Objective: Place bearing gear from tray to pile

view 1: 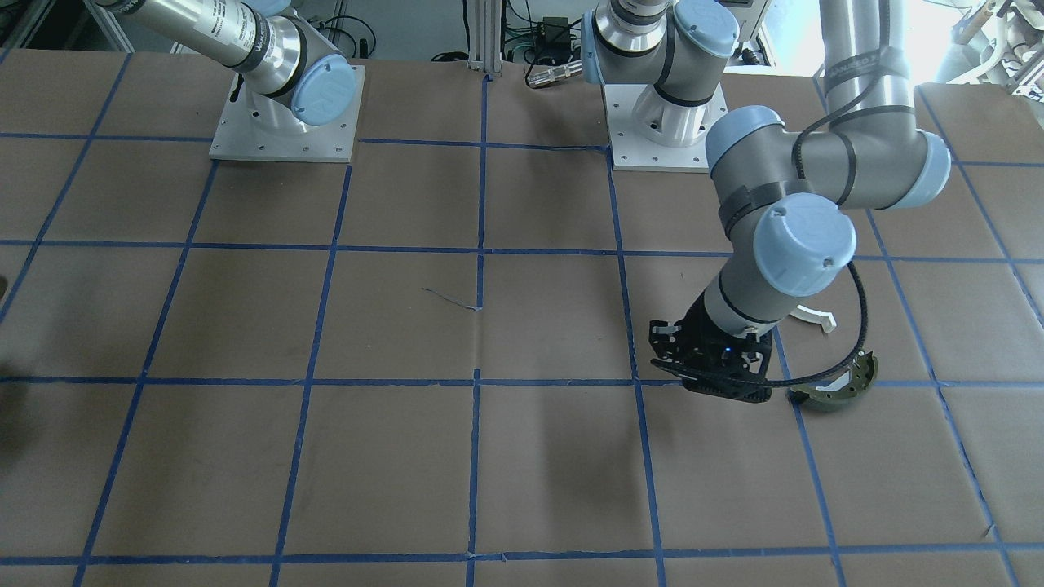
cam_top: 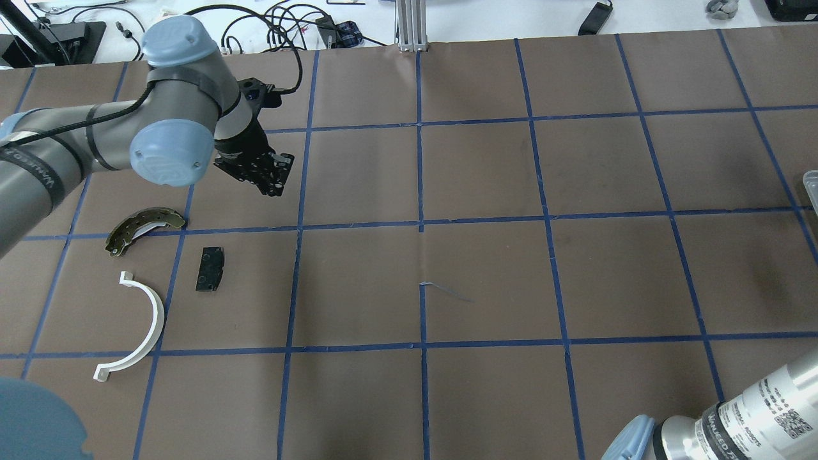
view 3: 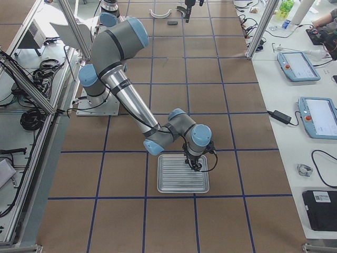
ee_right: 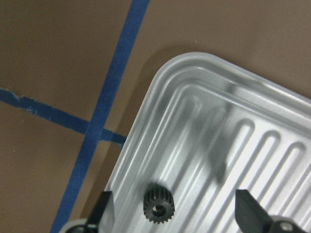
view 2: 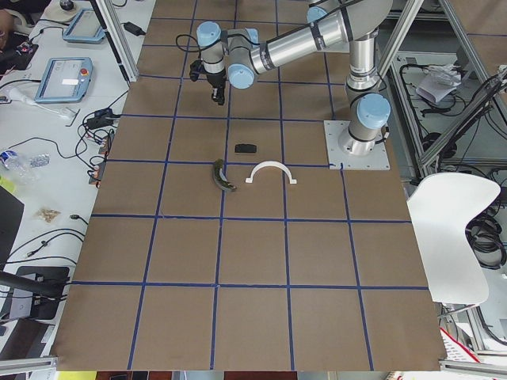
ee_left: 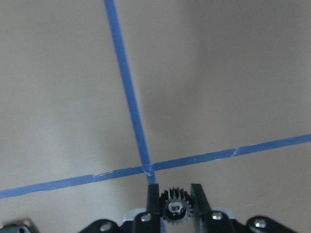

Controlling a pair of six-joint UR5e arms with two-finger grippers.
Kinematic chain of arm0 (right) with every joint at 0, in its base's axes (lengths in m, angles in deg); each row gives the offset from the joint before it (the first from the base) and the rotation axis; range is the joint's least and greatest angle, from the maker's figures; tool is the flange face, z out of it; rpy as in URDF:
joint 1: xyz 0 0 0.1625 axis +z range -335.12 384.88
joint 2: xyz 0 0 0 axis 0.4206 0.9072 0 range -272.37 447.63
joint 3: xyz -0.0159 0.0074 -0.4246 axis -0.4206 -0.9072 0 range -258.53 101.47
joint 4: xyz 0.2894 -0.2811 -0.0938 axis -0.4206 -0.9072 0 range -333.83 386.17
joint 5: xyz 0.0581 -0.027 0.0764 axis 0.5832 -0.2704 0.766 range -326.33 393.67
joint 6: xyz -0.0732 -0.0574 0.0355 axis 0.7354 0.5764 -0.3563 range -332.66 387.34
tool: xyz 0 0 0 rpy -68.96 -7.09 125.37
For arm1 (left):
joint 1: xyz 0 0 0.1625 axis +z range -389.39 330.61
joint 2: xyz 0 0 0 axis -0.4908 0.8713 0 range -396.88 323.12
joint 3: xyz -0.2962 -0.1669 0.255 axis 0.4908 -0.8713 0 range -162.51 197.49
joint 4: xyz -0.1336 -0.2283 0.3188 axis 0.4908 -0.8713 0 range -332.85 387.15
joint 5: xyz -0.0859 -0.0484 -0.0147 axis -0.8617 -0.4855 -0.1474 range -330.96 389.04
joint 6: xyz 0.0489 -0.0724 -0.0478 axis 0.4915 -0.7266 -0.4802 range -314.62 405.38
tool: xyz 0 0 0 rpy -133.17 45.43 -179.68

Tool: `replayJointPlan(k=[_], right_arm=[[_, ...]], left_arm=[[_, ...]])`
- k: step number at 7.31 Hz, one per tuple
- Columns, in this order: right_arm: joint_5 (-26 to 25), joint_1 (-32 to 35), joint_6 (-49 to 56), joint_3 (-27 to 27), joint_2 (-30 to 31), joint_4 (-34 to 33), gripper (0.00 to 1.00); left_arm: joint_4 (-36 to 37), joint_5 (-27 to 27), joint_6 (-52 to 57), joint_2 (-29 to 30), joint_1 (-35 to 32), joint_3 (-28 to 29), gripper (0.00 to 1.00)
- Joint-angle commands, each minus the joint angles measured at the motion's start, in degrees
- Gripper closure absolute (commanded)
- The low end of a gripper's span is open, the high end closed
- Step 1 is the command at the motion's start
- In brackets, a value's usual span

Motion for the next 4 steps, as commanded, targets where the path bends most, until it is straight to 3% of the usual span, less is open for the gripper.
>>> replayJointPlan(k=[1, 4], right_arm=[[-0.34, -0.01, 0.21, 0.11, -0.02, 0.01, 0.28], [-0.25, -0.80, 0.13, 0.20, -0.02, 0.19, 0.28]], left_arm=[[0.09, 2.07, 13.99, -1.23, 8.67, -3.76, 0.95], [3.95, 2.25, 26.59, -1.14, 15.21, -9.90, 0.97]])
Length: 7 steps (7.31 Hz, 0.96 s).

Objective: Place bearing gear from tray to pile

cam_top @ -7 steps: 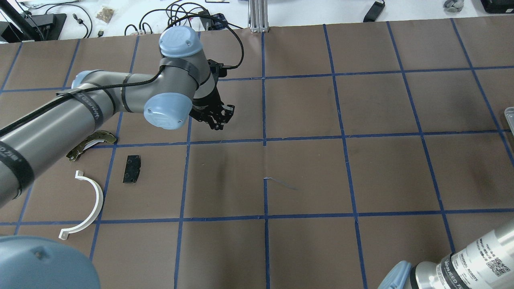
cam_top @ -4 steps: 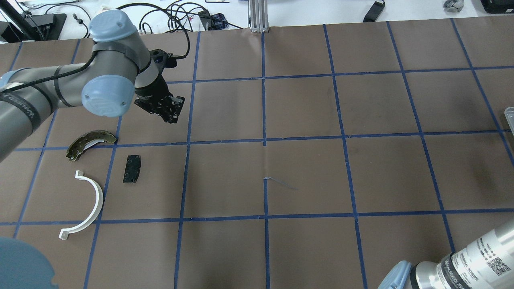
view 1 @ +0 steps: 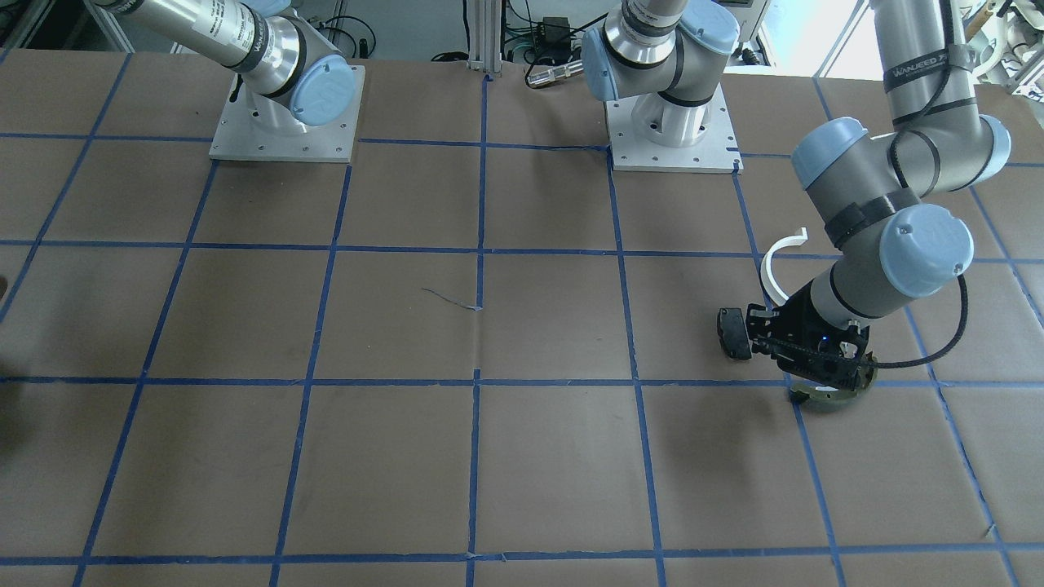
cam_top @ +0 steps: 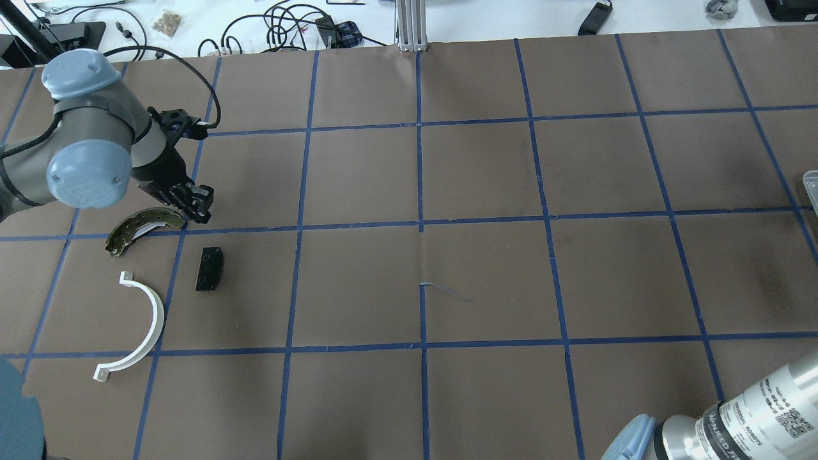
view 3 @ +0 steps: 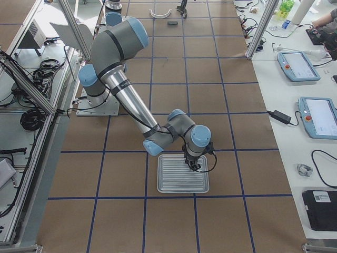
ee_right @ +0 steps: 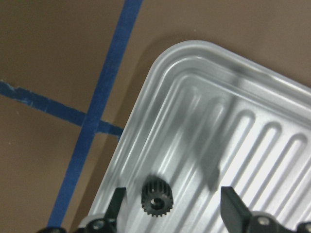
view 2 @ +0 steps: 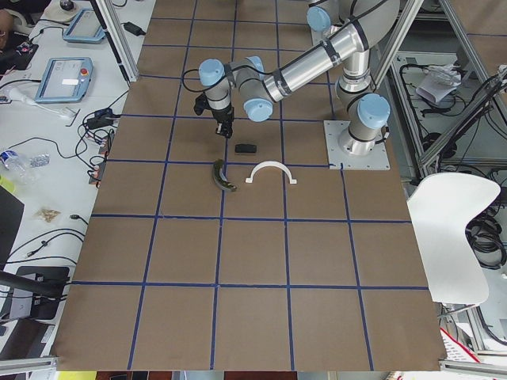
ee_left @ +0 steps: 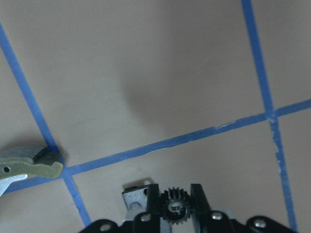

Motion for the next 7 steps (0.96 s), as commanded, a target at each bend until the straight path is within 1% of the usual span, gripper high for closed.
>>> replayJointPlan(k=[1, 2, 3, 4, 5, 6, 7], right_arm=[[0.16, -0.17, -0.24, 0.12, 0.00, 0.17, 0.30], [0.08, -0.17, -0.50, 0.12, 0.00, 0.25, 0.31], [0.08, -0.17, -0.68, 0.12, 0.00, 0.34, 0.34], [0.16, -0.17, -1.03, 0.21, 0.00, 0.34, 0.39], [0.08, -0.17, -1.55, 0.21, -0.09, 0.34, 0.47], [0.08, -0.17, -1.56, 0.30, -0.09, 0.34, 0.48], [-0.01, -0.17, -1.56, 0.47, -0.09, 0.43, 0.51]], left_arm=[[5.31, 0.88, 7.99, -0.54, 4.37, -6.82, 0.98], [9.87, 0.80, 8.98, -0.98, 7.09, -9.47, 0.98], [10.61, 0.80, 8.38, -0.73, 7.37, -9.58, 0.98], [11.75, 0.71, 8.37, 0.06, 7.90, -9.58, 0.97], [13.24, 0.53, 8.28, 0.59, 8.08, -10.02, 0.95], [13.43, 0.10, 8.11, 0.86, 8.08, -10.19, 0.55], [13.26, 0.09, 8.19, 0.95, 8.08, -10.02, 0.01]])
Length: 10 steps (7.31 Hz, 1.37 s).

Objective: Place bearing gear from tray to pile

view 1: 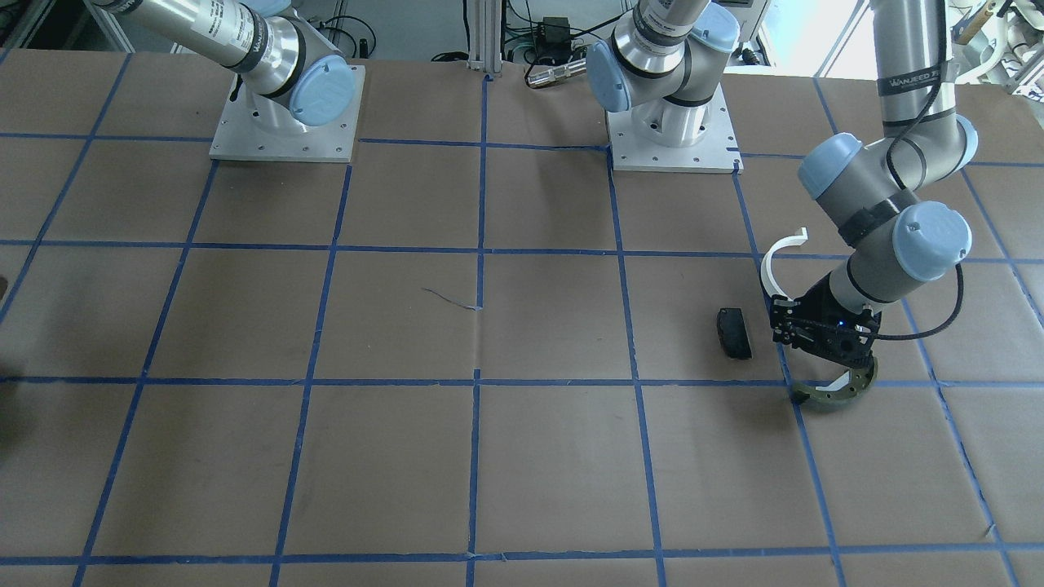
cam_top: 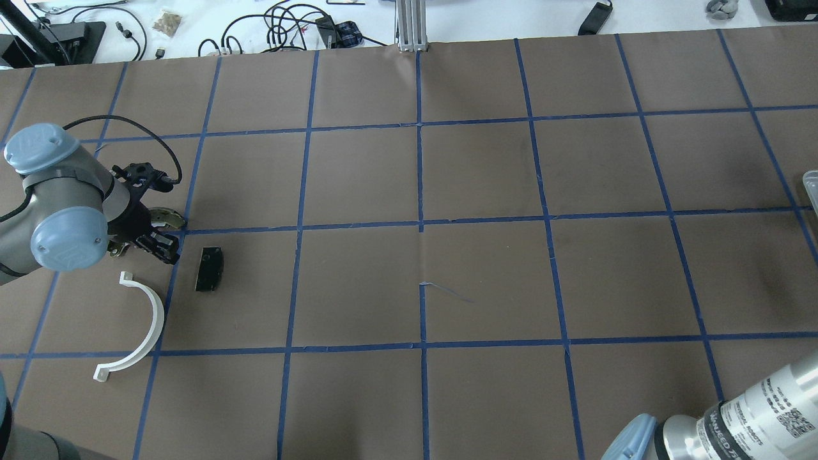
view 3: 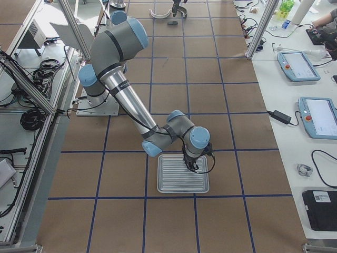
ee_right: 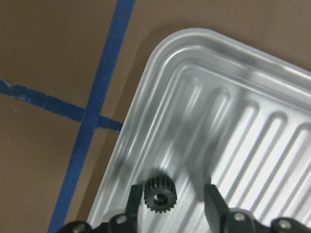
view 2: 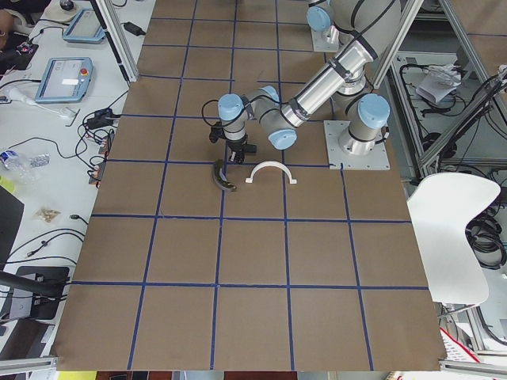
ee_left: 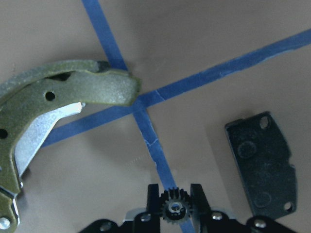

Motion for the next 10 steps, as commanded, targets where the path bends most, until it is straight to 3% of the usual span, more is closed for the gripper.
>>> replayJointPlan(k=[1, 4, 5, 8, 10], right_arm=[[-0.17, 0.00, -0.44, 0.16, 0.07, 0.07, 0.55], [-0.34, 0.00, -0.88, 0.07, 0.07, -0.11, 0.74], [-0.34, 0.00, -0.97, 0.07, 0.16, -0.11, 0.77], [-0.69, 0.87, -4.73, -0.02, 3.56, 1.29, 0.81], [-0.95, 7.08, -11.74, 1.12, 8.57, 4.98, 0.82]], left_arm=[[0.19, 0.09, 0.08, 0.26, 0.06, 0.53, 0.00], [-0.78, -2.18, -6.21, -2.20, -3.00, 1.67, 0.00], [-5.13, -2.37, -9.11, -3.42, -5.97, 4.20, 0.00], [-28.23, -2.46, -22.03, -4.05, -13.37, 20.26, 0.00], [-35.72, -2.29, -30.28, -7.11, -18.02, 25.03, 0.00]])
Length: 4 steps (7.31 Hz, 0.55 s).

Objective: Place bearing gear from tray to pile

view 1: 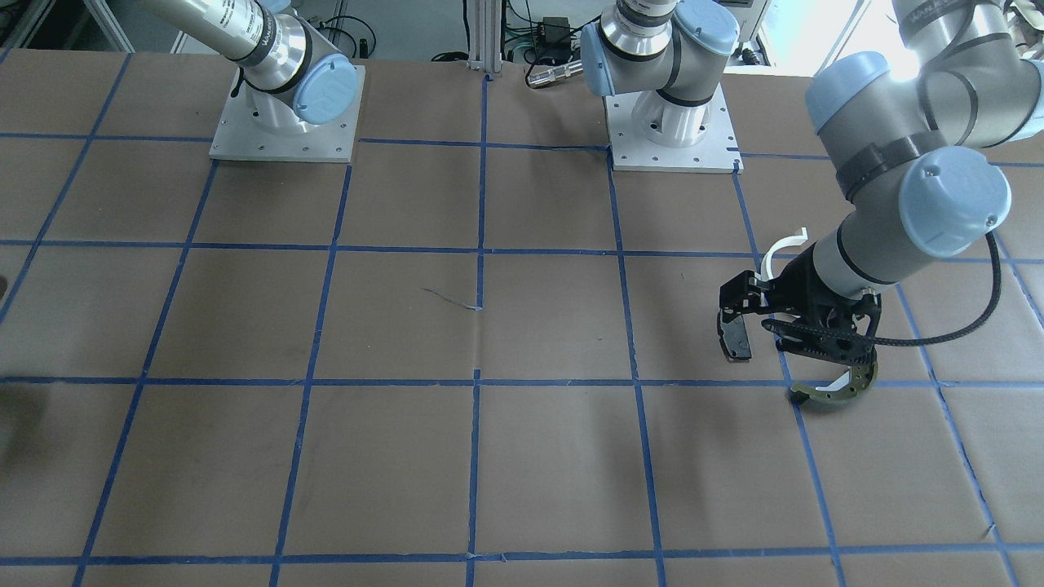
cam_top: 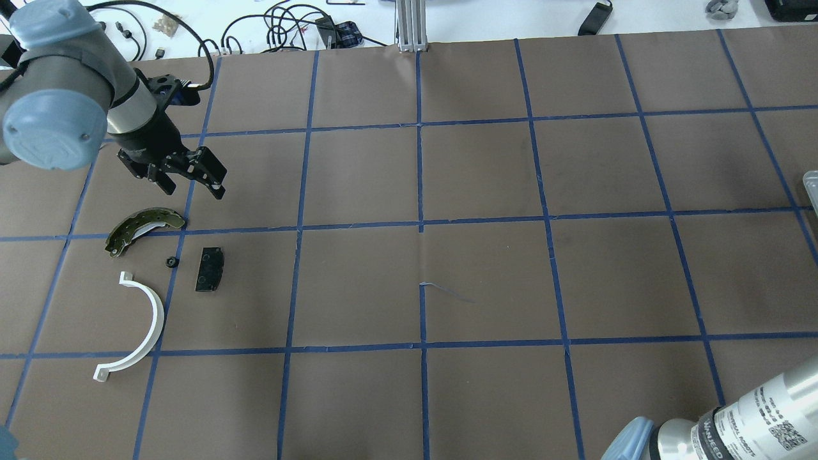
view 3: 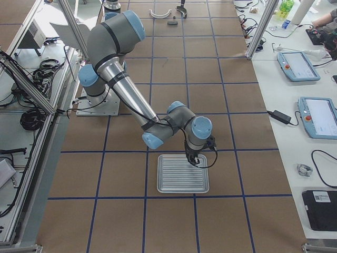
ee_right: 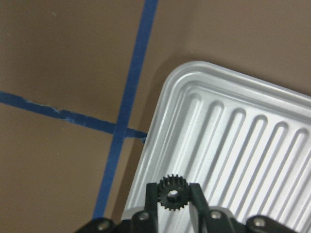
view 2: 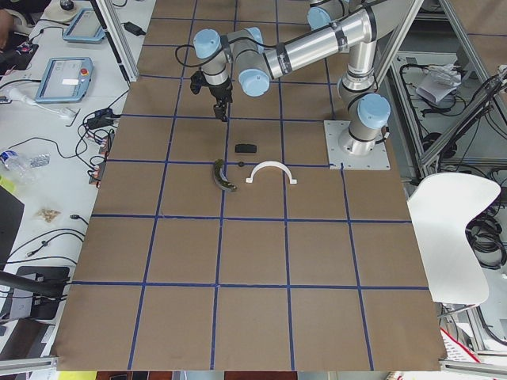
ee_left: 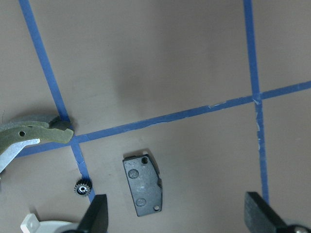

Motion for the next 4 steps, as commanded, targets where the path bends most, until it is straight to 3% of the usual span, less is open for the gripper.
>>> replayJointPlan(k=[1, 2, 4], right_arm=[[-0.99, 8.45, -10.80, 2.83, 5.84, 2.42, 0.82], [-2.13, 13.45, -17.48, 5.55, 9.87, 2.86, 0.82], [-1.62, 24.43, -33.98, 10.13, 13.85, 3.83, 0.83]], left_arm=[[-11.40, 0.30, -9.78, -3.97, -5.20, 6.46, 0.00], [-15.37, 0.39, -12.96, -5.90, -7.31, 9.02, 0.00], [-15.41, 0.66, -13.08, -8.81, -12.14, 8.97, 0.00]])
